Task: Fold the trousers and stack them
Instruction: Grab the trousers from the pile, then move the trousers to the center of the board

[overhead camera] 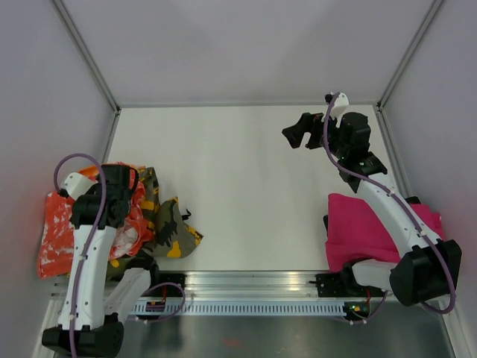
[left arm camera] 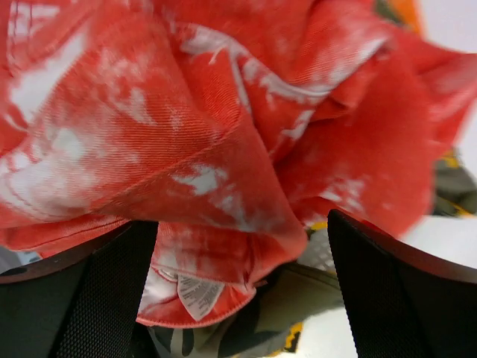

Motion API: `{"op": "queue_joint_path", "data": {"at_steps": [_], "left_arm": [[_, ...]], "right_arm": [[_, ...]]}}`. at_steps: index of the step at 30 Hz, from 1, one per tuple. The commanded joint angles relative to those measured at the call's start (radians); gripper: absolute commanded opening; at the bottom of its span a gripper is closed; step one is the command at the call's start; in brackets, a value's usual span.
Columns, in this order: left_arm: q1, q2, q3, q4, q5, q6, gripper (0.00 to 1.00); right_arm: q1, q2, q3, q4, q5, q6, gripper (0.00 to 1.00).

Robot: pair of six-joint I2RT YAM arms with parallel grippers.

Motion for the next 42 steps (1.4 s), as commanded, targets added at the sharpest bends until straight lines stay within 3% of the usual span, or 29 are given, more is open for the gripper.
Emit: {"op": "queue_joint_path", "data": {"at_steps": [1, 4, 6, 9, 10, 11, 14, 15, 18, 20, 21, 25, 28, 31, 33, 35, 38, 42], "left_arm": [[0.017, 0.067, -0.069, -0.139, -0.084, -0.186, 1.00], [0.052, 0.078, -0.117, -0.055, -0.163, -0.149, 0.97], [0.089, 0.072, -0.151, 0.057, -0.193, -0.004, 0.89], [0.136, 0.073, -0.178, 0.222, -0.162, 0.112, 0.44], [0.145, 0.076, -0.171, 0.248, -0.151, 0.131, 0.12], [0.150, 0.079, -0.122, 0.246, -0.142, 0.146, 0.02], [0.152, 0.073, 0.069, 0.281, -0.130, 0.291, 0.02], [0.150, 0.070, 0.120, 0.318, -0.122, 0.413, 0.02], [0.152, 0.098, 0.318, 0.519, -0.007, 0.650, 0.02], [0.150, 0.181, 0.476, 0.594, 0.215, 0.729, 0.02], [0.148, 0.212, 0.566, 0.613, 0.405, 0.769, 0.02], [0.124, 0.373, 0.764, 0.748, 0.690, 0.827, 0.02], [-0.020, 0.582, 0.999, 0.782, 0.680, 0.905, 0.02], [-0.317, 0.807, 1.169, 0.890, 0.630, 1.036, 0.02], [-0.396, 0.968, 1.231, 0.999, 0.631, 1.025, 0.02], [-0.454, 1.061, 1.285, 1.071, 0.698, 0.893, 0.02], [-0.540, 1.228, 1.320, 1.174, 0.768, 0.780, 0.02], [-0.670, 1.339, 1.220, 1.269, 0.864, 0.660, 0.02]], "right_arm": [[0.006, -0.030, -0.009, 0.058, -0.008, -0.014, 0.98], [0.006, -0.044, -0.012, 0.058, -0.006, -0.019, 0.98], [0.006, -0.047, -0.009, 0.058, -0.008, -0.020, 0.98], [0.006, -0.045, -0.003, 0.060, -0.008, -0.017, 0.98], [0.006, -0.044, 0.000, 0.058, -0.008, -0.015, 0.98], [0.006, -0.047, 0.000, 0.057, -0.008, -0.012, 0.98], [0.006, -0.061, -0.001, 0.057, 0.034, -0.003, 0.98], [0.006, -0.059, -0.003, 0.057, 0.052, 0.004, 0.98], [0.006, -0.039, 0.002, 0.055, 0.155, 0.033, 0.98], [0.006, -0.013, 0.009, 0.037, 0.287, 0.081, 0.98], [0.004, 0.002, 0.021, 0.014, 0.390, 0.148, 0.98], [0.000, 0.027, 0.017, -0.012, 0.468, 0.242, 0.98], [-0.019, 0.042, 0.018, -0.037, 0.532, 0.302, 0.98], [-0.091, 0.059, 0.052, -0.195, 0.658, 0.416, 0.98], [-0.216, 0.039, 0.052, -0.248, 0.677, 0.474, 0.98], [-0.334, 0.002, 0.031, -0.248, 0.655, 0.482, 0.98], [-0.379, -0.074, 0.015, -0.238, 0.686, 0.382, 0.98], [-0.387, -0.175, -0.006, -0.238, 0.784, 0.301, 0.98]]}}
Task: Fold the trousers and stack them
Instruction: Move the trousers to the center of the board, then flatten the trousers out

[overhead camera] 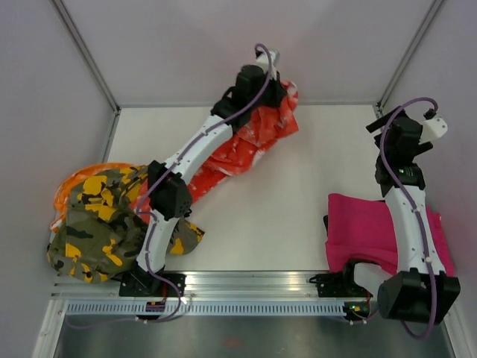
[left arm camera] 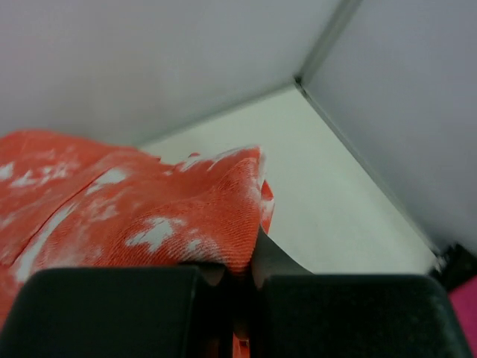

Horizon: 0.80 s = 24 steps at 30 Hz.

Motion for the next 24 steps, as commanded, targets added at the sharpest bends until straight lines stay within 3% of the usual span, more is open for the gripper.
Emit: {"op": "queue_joint_path", "data": {"at_steps": [1, 4, 7, 9, 11, 14, 17, 22, 24], "left_arm": [[-0.119, 0.003, -0.044, 0.256, 0.142, -0.162, 0.02], [-0.156, 0.016, -0.128, 0.256, 0.142, -0.170, 0.96], [-0.147, -0.004, -0.081, 0.100, 0.049, -0.118, 1.00], [-0.117, -0.057, -0.050, -0.041, -0.083, -0.099, 1.00], [-0.072, -0.161, -0.070, -0.141, -0.113, -0.113, 1.00], [0.053, -0.295, -0.203, -0.230, -0.111, -0.154, 1.00], [0.158, -0.458, -0.448, -0.285, -0.146, -0.134, 1.00], [0.278, -0.570, -0.815, -0.440, -0.147, -0.241, 1.00], [0.285, -0.596, -0.957, -0.428, -0.136, -0.252, 1.00]], "right_arm": [[0.009, -0.103, -0.014, 0.010, 0.134, -0.065, 0.98], [0.009, -0.143, -0.037, 0.045, 0.132, -0.095, 0.98], [0.011, -0.137, -0.031, 0.075, 0.016, -0.161, 0.98], [0.009, -0.115, -0.029, 0.101, -0.060, -0.195, 0.98], [0.009, -0.088, -0.046, 0.136, -0.212, -0.221, 0.98], [0.014, -0.005, -0.044, 0.196, -0.473, -0.270, 0.98], [0.095, 0.119, -0.006, 0.208, -0.591, -0.358, 0.96], [0.385, 0.302, 0.101, 0.136, -0.553, -0.701, 0.95], [0.425, 0.401, 0.141, 0.125, -0.464, -0.737, 0.95]]}}
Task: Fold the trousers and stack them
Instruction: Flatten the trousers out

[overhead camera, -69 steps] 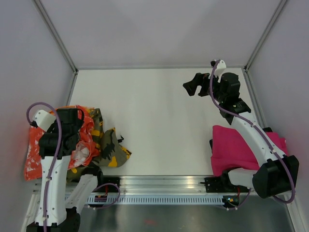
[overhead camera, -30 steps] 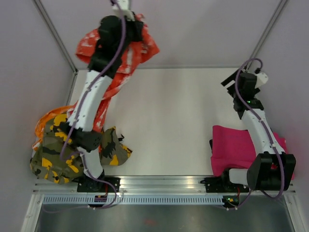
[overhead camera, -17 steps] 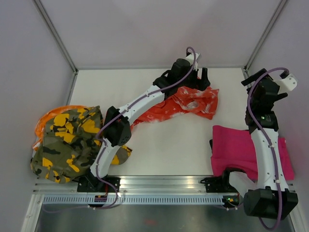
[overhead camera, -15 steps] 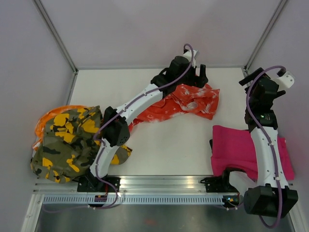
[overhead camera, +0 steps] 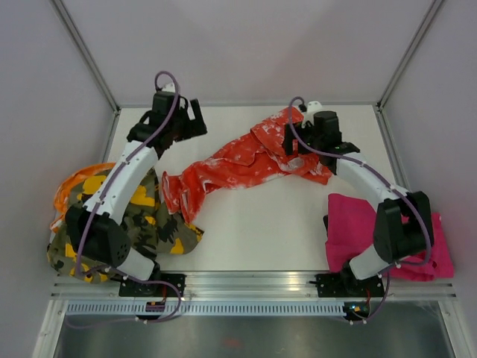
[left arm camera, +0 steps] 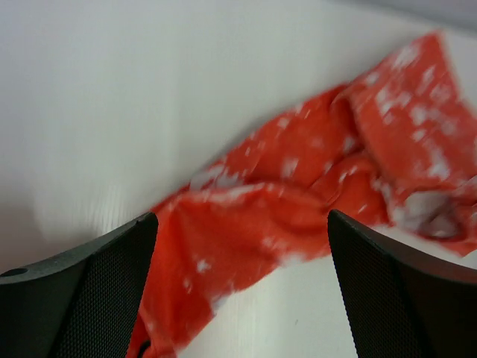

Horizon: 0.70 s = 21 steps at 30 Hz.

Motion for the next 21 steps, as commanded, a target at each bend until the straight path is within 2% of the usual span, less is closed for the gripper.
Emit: {"op": "queue_joint_path", "data": {"at_steps": [1, 5, 7, 9, 12, 13, 16, 18, 21], "left_arm": [[-0.019, 0.028, -0.218, -0.098, 0.026, -0.068, 1.00], [-0.018, 0.020, -0.323, -0.028, 0.016, -0.006, 1.00], [-0.018, 0.035, -0.327, -0.014, -0.006, 0.023, 1.00], [-0.014, 0.073, -0.323, -0.017, -0.015, 0.038, 1.00], [-0.014, 0.106, -0.333, -0.030, 0.005, 0.015, 1.00], [-0.014, 0.110, -0.343, -0.028, 0.025, 0.012, 1.00], [-0.016, 0.120, -0.364, -0.008, 0.080, 0.008, 1.00], [-0.016, 0.120, -0.379, -0.011, 0.060, 0.009, 1.00], [-0.016, 0.106, -0.407, -0.024, -0.018, 0.014, 1.00]], "right_arm": [[0.087, 0.103, 0.120, -0.021, 0.032, -0.223, 0.95], [0.094, 0.294, 0.272, -0.035, 0.125, -0.292, 0.93], [0.094, 0.348, 0.333, -0.034, 0.184, -0.305, 0.93], [0.094, 0.419, 0.360, -0.041, 0.180, -0.326, 0.93], [0.104, 0.483, 0.395, -0.068, 0.150, -0.322, 0.87], [0.110, 0.502, 0.384, -0.069, 0.140, -0.319, 0.83], [0.119, 0.522, 0.351, -0.069, 0.114, -0.297, 0.78], [0.122, 0.526, 0.335, -0.068, 0.095, -0.282, 0.77], [0.122, 0.526, 0.311, -0.060, 0.097, -0.271, 0.63]]}}
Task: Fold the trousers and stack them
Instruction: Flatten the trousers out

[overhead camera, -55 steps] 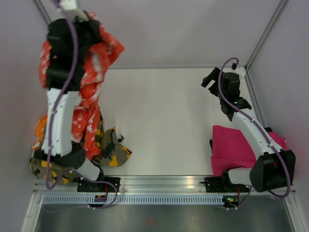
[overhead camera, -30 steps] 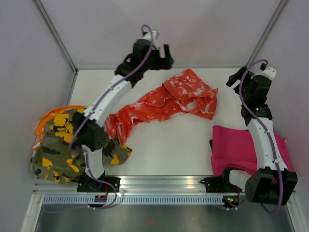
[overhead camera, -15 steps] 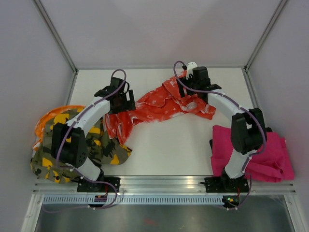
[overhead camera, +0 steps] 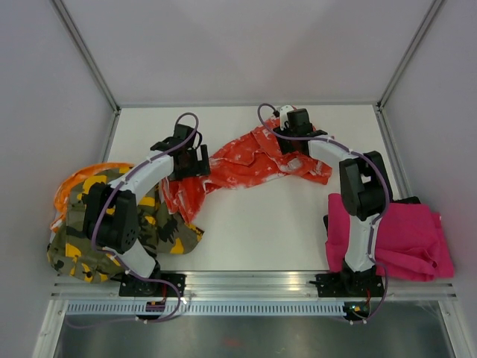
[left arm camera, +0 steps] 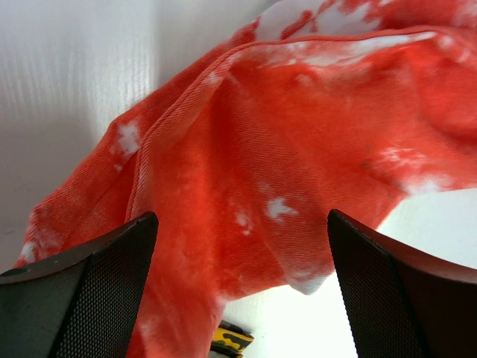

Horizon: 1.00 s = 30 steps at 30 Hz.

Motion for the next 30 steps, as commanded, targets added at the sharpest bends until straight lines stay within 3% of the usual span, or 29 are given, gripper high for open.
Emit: {"op": "queue_joint_path", "data": {"at_steps": [1, 3, 8, 14, 18, 26, 28, 30], "left_arm": [[0.002, -0.011, -0.029, 0.008, -0.072, 0.016, 1.00], [0.002, -0.017, -0.031, -0.013, -0.110, 0.022, 1.00], [0.002, -0.066, -0.037, -0.020, -0.089, 0.013, 1.00], [0.000, -0.120, -0.034, -0.029, -0.069, 0.028, 1.00], [0.000, -0.127, -0.067, -0.046, -0.078, 0.029, 1.00], [0.000, -0.077, -0.146, -0.052, -0.199, 0.006, 1.00], [0.000, -0.054, -0.155, -0.043, -0.167, 0.003, 0.94], [0.000, -0.064, -0.163, -0.011, -0.132, 0.014, 0.67]], "right_arm": [[0.009, 0.004, -0.027, 0.008, -0.029, 0.013, 0.45], [0.009, 0.002, -0.018, 0.009, 0.040, 0.028, 0.01], [-0.020, -0.119, 0.004, 0.034, 0.159, 0.145, 0.00], [-0.182, -0.257, 0.015, 0.040, 0.153, 0.340, 0.00], [-0.299, -0.290, -0.056, 0.046, 0.124, 0.355, 0.00], [-0.316, -0.295, -0.155, 0.054, 0.100, 0.346, 0.00], [-0.316, -0.294, -0.168, 0.054, 0.092, 0.357, 0.00], [-0.316, -0.298, -0.178, 0.055, 0.095, 0.358, 0.00]]}}
